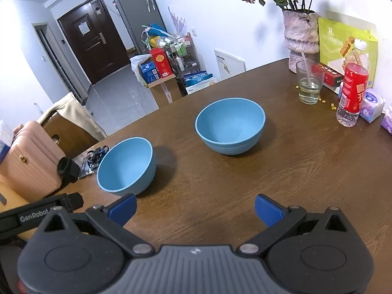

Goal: Organize plates and bowls
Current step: 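Move both open grippers toward another light-blue bowl on the table, then close both grippers on the rim of the light-blue bowl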

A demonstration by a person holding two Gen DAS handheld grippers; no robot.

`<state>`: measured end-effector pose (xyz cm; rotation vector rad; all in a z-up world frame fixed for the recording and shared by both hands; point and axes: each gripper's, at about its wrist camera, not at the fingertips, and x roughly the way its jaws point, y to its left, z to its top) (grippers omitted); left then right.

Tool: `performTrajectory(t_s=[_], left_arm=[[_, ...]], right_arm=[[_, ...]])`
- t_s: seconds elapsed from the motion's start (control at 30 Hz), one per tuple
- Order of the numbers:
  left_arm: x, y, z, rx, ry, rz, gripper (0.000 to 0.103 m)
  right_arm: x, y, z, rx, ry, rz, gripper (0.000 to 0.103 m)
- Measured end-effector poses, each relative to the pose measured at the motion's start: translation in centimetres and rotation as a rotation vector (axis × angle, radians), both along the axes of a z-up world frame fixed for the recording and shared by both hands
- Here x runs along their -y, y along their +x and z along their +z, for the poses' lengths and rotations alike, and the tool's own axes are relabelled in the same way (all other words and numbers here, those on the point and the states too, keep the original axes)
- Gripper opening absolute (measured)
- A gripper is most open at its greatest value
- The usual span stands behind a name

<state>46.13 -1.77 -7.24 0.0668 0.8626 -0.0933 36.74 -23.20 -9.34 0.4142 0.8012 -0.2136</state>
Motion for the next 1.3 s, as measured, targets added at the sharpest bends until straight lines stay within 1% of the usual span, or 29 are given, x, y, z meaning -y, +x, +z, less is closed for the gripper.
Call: performTrajectory(t_s=[0.37,0.6,0.83,0.87,0.93,1.17,1.3], left_arm=[[-0.4,6.0,-1.7,-0.025,0.012,-0.013,0.103],[-1.3,10.2,-3.4,-0.057,-0.007,0.004,0.103],[-2.0,13.8,-4.7,-0.059,-0.015,0.014,0.103],[-1.9,14.3,-4.8,-0.060,-0.013,0.014,0.103],[-1.7,15.4,-5.2,-0.063,-0.007,0.008,0.103],[-0.5,18.2,-7.1,-0.077,0.024,-0.020,0.103],[-0.3,19.5,-8.6,-0.097,0.039,-0.023,0.103]], right_arm=[[-0.8,5.8,-2.0,-0.047,0.026,-0.018,0.101],[-2.8,9.9,-3.4,-0.076,0.022,0.006,0.101],[-4.3,13.7,-4.7,-0.099,0.021,0.009,0.101],[-4.4,14.3,-5.0,-0.105,0.021,0.007,0.101],[-4.6,15.3,-5.5,-0.118,0.020,0.003,0.096],[-4.6,18.4,-7.7,-0.165,0.030,-0.015,0.095],[-4.6,19.7,-8.7,-0.184,0.033,-0.018,0.093]])
